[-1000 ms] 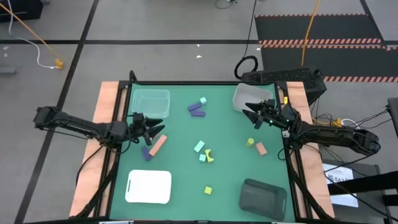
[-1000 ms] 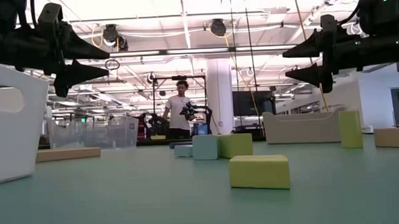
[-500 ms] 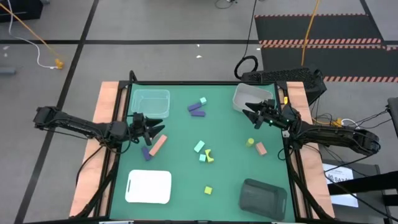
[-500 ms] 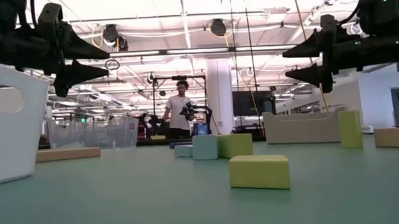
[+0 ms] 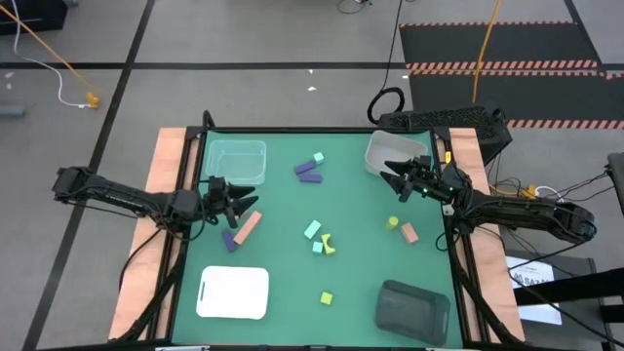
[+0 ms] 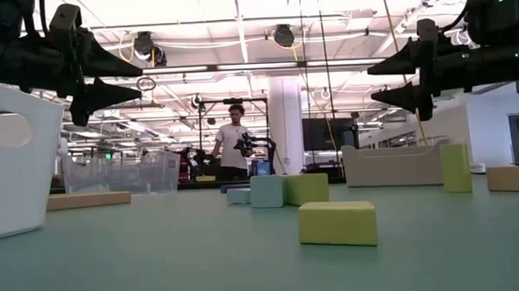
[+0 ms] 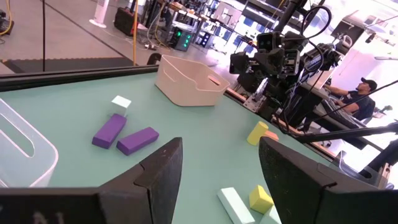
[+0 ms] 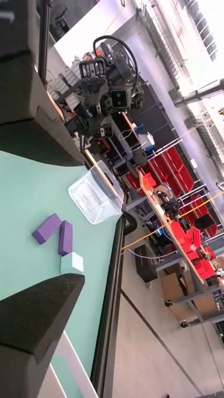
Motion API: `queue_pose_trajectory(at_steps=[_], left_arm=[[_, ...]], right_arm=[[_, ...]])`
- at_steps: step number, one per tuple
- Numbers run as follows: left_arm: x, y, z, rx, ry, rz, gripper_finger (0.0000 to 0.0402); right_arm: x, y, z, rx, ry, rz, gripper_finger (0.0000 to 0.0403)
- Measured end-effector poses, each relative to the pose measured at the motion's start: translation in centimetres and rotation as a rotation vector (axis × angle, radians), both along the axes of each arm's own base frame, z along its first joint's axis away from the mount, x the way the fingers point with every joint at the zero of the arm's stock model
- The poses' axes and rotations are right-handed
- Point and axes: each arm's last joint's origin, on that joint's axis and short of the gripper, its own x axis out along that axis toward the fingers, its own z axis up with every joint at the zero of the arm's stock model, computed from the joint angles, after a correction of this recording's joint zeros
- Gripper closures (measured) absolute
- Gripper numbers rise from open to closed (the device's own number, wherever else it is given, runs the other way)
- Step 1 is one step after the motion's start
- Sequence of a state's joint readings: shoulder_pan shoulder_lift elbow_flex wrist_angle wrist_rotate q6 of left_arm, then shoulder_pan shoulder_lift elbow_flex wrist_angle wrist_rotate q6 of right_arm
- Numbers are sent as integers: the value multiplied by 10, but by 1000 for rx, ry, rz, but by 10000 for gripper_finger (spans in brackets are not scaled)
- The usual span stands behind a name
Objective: Sort & place blocks by color
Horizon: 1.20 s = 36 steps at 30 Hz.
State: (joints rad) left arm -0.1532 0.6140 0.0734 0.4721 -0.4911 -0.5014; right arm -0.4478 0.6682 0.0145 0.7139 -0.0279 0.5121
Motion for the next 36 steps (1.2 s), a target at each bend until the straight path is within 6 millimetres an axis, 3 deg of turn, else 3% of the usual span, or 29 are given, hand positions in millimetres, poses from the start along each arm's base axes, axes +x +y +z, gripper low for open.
queue_pose_trajectory(at_steps=[16,26,36], left_arm=[[0,0,0,0,0,0,188],[0,0,0,0,0,0,188],[0,0,0,0,0,0,188]], right_arm=[[0,0,0,-3,0,0,117],[-1,-2,1,-137,49,-68,117],[-2,-3,4,67,-78,-92,117]])
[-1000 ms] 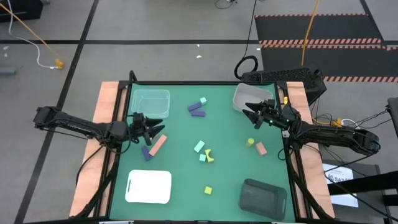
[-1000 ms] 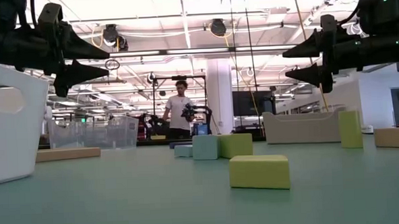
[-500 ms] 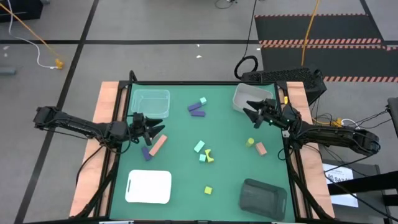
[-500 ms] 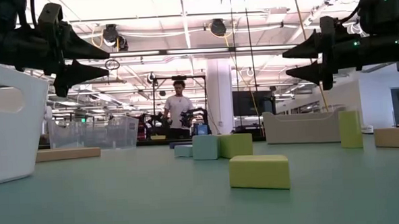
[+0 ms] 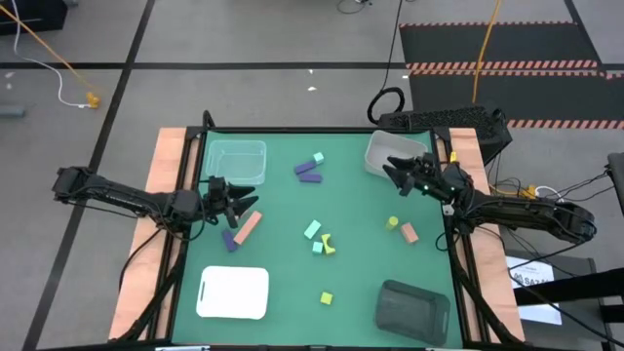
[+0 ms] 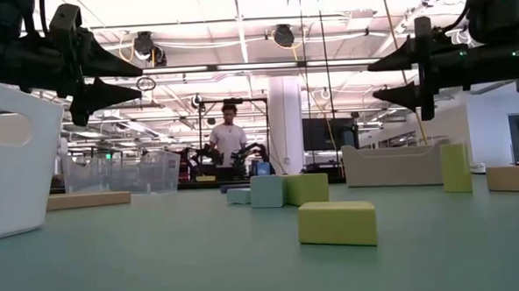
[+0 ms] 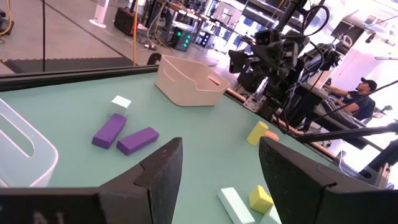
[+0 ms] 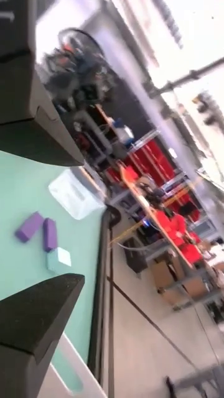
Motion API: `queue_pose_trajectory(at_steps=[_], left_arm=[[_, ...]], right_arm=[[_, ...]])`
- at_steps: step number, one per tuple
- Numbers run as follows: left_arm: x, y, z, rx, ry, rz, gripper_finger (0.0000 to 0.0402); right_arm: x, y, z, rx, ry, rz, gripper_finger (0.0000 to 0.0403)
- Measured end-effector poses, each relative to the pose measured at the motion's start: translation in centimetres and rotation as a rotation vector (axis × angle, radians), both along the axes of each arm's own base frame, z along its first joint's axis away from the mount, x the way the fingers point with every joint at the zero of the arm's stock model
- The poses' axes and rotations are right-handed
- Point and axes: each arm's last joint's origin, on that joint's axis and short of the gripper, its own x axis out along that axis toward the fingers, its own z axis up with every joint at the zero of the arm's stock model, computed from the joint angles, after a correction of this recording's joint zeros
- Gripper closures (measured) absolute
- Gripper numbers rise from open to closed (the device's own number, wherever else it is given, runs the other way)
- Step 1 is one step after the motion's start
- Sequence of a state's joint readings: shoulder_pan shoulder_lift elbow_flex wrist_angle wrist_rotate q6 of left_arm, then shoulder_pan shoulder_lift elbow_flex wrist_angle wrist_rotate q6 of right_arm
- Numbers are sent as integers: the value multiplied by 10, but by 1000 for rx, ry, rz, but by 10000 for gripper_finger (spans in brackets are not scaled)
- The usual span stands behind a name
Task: Sort & place blocks by color
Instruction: Put the top light green block into the gray bin
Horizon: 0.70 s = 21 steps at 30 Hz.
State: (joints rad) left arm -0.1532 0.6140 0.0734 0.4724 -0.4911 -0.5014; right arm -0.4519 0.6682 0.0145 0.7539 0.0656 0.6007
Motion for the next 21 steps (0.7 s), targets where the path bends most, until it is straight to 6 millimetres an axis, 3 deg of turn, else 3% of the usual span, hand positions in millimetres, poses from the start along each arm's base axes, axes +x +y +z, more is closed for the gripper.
queue_pose_trajectory(at_steps=[9,16,21], left_arm=[[0,0,0,0,0,0,188],[0,0,0,0,0,0,188],[0,0,0,0,1,0,188]], right_arm=[[-3,-2,12,-25,-128,-89,117],[-8,1,30,-33,-351,-70,117],[-7,1,32,-97,-317,-83,117]])
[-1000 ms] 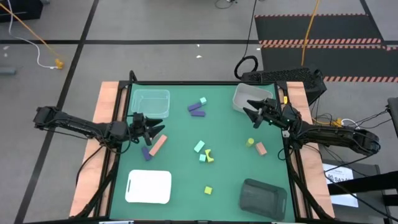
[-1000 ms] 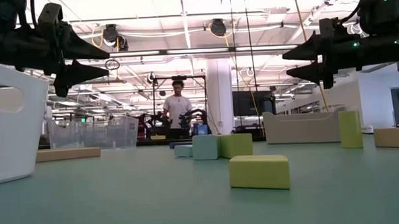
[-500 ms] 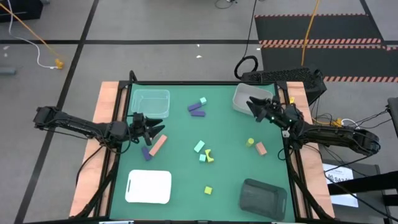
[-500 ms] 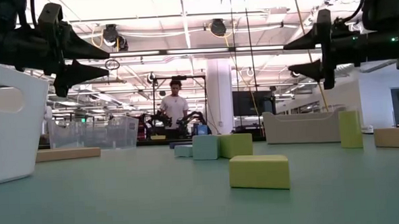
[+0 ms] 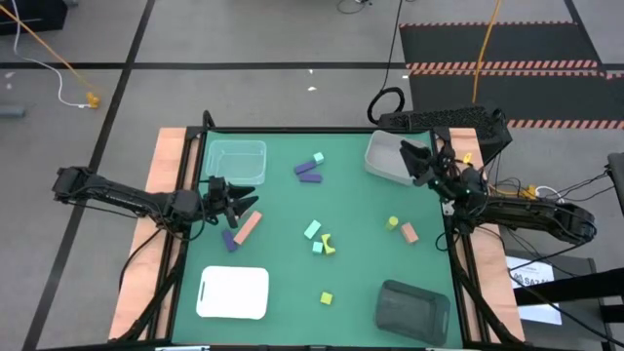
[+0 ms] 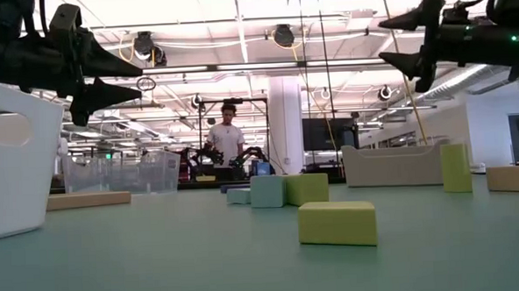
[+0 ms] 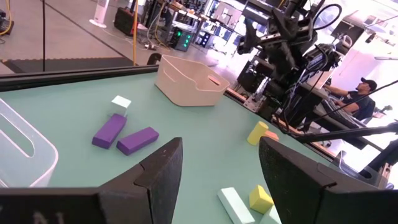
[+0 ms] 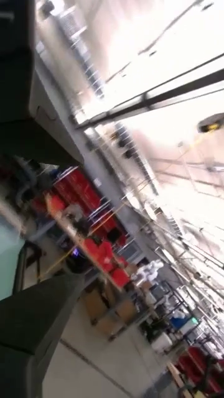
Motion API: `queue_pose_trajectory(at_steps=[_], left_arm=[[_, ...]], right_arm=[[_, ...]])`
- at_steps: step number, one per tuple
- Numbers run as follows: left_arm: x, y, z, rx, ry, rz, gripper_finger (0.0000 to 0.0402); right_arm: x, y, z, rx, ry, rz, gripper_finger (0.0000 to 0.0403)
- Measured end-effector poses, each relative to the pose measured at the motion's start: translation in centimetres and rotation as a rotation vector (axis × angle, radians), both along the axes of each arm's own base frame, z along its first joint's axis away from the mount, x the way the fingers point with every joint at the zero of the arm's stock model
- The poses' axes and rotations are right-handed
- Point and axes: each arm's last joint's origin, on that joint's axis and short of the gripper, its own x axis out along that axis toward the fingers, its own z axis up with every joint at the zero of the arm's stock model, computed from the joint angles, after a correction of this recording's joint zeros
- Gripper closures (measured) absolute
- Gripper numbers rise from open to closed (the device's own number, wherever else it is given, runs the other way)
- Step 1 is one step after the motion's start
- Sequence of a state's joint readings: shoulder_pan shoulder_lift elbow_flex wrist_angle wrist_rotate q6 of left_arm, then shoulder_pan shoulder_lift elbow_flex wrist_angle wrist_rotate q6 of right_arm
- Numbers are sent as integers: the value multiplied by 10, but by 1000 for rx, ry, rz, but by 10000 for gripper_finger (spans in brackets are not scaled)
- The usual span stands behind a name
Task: Sort & place blocks by color
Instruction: Put the top light green block into the gray bin
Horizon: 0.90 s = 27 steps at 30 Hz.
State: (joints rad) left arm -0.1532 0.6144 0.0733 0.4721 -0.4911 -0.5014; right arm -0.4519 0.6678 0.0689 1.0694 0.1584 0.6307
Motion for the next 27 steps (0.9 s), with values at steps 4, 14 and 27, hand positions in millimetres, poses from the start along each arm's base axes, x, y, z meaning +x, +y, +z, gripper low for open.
queue_pose_trajectory(at_steps=[4,14,27], left_arm=[[0,0,0,0,0,0,188],[0,0,0,0,-2,1,188],[-2,5,27,-37,-293,49,188]], right_arm=[[6,-3,21,-145,72,-70,117],[23,-11,63,-200,352,-104,117],[25,-12,81,-51,375,-58,117]])
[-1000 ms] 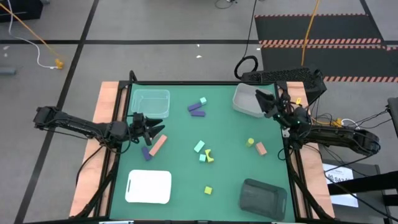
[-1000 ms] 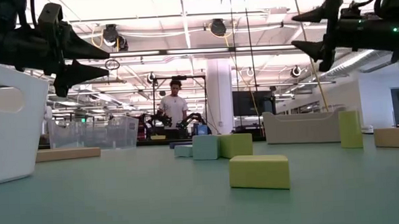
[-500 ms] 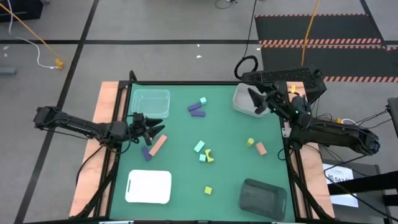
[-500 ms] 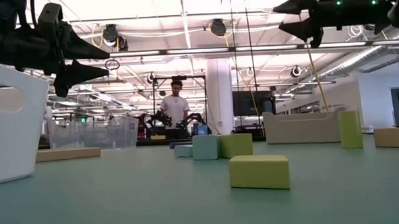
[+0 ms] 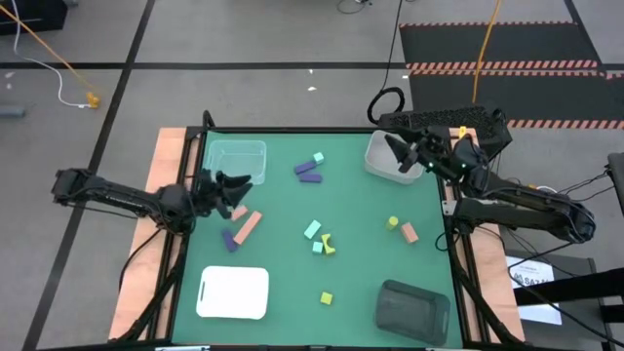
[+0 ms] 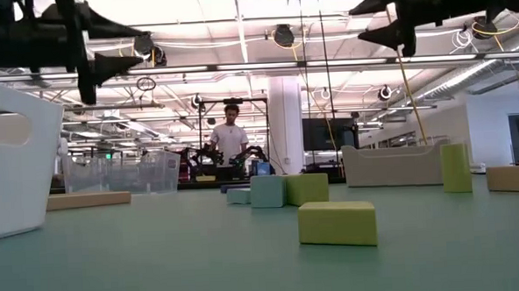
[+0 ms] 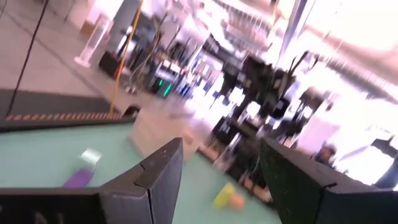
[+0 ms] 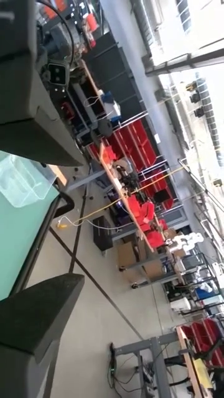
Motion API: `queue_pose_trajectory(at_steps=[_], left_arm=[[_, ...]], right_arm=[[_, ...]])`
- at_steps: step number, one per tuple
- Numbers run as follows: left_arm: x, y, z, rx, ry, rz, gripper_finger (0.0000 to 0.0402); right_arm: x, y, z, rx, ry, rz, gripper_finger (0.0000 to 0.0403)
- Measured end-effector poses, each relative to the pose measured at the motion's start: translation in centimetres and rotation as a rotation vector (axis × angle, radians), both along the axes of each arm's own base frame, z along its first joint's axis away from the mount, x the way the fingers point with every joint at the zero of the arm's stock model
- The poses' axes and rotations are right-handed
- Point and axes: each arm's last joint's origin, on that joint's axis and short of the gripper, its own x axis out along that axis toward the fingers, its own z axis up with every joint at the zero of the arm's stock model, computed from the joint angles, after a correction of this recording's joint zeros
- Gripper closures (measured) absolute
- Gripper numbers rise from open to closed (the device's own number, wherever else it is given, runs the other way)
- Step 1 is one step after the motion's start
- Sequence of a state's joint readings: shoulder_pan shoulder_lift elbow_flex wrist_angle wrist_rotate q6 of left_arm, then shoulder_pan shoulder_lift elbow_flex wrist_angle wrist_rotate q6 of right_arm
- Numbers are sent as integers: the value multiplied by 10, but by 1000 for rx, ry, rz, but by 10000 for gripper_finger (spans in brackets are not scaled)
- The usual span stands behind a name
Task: Sort & place blocks by color
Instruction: Put the top light green block into the gray bin
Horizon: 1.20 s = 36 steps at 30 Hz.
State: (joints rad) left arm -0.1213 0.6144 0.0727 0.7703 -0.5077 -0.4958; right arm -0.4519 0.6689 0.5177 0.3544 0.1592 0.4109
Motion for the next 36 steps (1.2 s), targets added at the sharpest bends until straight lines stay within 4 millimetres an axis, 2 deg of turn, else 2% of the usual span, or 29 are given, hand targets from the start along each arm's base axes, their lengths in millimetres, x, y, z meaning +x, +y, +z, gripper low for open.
queue_pose_trajectory(at_steps=[4,8,15,20,25,30,33,36], left_arm=[[-4,4,13,-3,-140,28,188],[-8,7,23,-16,-252,56,188],[-3,13,44,-20,-282,112,188],[13,15,71,75,-170,126,188],[34,20,93,111,72,148,188],[51,27,109,108,259,169,188],[59,31,116,124,280,190,188],[65,36,118,132,294,211,188]], right_arm=[[2,-1,10,6,12,-1,117],[7,-4,23,49,100,-1,117],[23,-11,22,227,365,-2,117],[32,-15,15,346,593,-9,120],[38,-14,10,458,809,53,137],[38,2,-1,661,1048,263,153],[40,15,-10,772,1129,370,155],[42,27,-22,834,1209,406,147]])
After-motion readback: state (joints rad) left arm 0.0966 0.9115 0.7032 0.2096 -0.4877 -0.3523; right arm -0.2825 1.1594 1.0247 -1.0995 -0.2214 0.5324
